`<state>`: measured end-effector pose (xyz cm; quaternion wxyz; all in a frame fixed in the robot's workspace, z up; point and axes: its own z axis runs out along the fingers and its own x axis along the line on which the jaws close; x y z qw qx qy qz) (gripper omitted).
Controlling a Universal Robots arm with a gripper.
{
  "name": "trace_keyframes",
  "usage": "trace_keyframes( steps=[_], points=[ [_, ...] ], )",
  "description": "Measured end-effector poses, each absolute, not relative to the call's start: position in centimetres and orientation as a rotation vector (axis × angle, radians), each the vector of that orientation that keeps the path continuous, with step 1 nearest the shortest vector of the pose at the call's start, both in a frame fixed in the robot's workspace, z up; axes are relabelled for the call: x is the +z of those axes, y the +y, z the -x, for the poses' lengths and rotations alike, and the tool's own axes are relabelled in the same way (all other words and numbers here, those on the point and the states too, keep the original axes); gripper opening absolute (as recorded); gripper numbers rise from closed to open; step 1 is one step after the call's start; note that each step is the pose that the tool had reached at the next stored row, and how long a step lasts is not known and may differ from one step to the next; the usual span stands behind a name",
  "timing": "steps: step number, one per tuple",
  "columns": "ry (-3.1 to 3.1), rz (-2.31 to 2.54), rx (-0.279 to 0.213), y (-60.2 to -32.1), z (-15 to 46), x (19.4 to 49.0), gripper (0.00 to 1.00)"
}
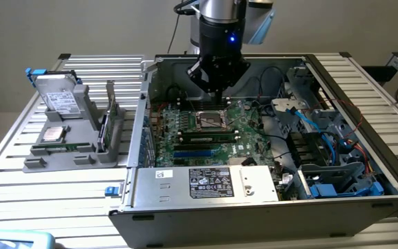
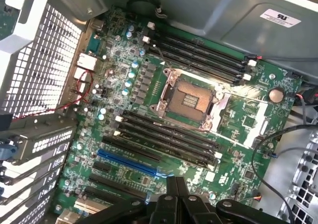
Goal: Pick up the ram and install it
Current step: 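Press down the ram until it locks into place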
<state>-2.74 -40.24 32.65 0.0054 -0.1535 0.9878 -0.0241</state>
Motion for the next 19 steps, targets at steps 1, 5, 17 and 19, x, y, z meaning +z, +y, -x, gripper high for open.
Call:
trace_keyframes(
  steps=[1, 5, 17, 19],
  points=[
    [3.096, 0.459, -0.075, -40.2, 2.7, 32.7, 0.11],
    [3.109, 0.372, -0.076, -40.2, 2.7, 33.2, 0.11],
    [3.134, 0.110, -0.077, -40.2, 2.7, 34.4, 0.11],
    [3.136, 0.068, -0.077, -40.2, 2.7, 34.5, 0.11]
  ],
)
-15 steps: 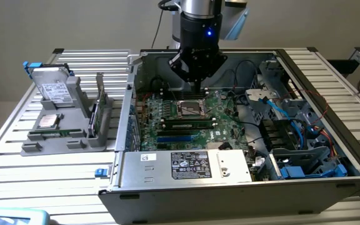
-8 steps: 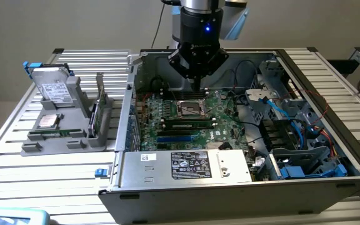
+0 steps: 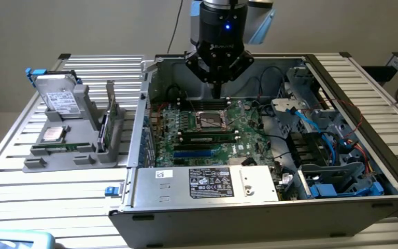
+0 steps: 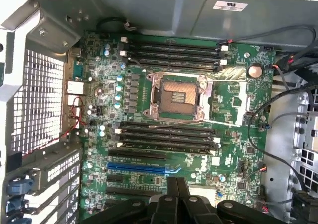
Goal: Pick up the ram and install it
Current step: 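Press down the ram until it locks into place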
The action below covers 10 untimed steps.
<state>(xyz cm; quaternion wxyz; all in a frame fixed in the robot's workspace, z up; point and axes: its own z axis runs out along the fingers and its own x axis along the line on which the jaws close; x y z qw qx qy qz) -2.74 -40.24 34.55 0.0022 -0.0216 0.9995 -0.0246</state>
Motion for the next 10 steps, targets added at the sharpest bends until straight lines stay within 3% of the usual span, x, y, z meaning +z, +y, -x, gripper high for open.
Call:
trace_keyframes(
  steps=[10],
  points=[
    [3.136, -0.147, -0.077, -40.24, 2.74, 35.56, 0.11]
  ],
)
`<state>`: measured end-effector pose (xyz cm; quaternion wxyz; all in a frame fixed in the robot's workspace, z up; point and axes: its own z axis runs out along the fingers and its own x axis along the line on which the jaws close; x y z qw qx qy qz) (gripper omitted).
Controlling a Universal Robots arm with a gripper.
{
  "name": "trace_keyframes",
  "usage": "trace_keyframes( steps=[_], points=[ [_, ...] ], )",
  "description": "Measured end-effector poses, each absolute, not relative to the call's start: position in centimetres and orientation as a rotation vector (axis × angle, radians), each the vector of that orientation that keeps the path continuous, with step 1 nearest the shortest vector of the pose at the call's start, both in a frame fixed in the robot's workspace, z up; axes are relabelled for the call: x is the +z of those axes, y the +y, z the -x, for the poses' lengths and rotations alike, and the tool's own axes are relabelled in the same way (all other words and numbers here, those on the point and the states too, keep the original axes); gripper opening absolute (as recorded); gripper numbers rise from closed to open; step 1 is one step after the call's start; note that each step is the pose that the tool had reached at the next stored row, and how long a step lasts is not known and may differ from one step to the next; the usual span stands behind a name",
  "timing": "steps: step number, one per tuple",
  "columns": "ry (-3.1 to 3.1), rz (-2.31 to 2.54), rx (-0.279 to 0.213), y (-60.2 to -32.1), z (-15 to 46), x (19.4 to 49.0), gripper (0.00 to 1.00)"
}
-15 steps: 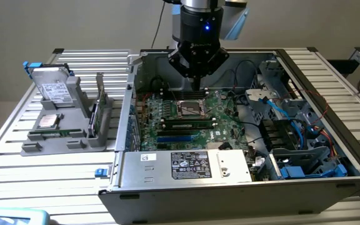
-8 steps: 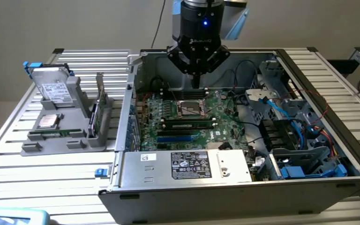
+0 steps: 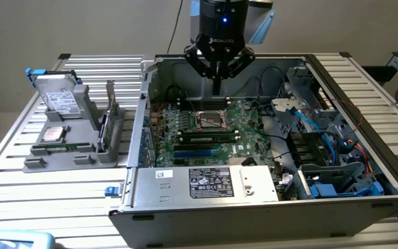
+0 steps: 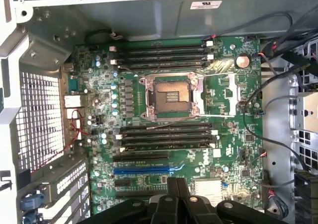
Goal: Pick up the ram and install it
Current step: 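Press down the ram until it locks into place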
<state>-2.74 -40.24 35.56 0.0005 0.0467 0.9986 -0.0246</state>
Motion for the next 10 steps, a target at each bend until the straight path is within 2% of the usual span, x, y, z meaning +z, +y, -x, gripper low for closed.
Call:
trace_keyframes(
  steps=[10],
  points=[
    [3.136, -0.180, -0.078, -40.25, 2.77, 35.99, 0.11]
  ],
)
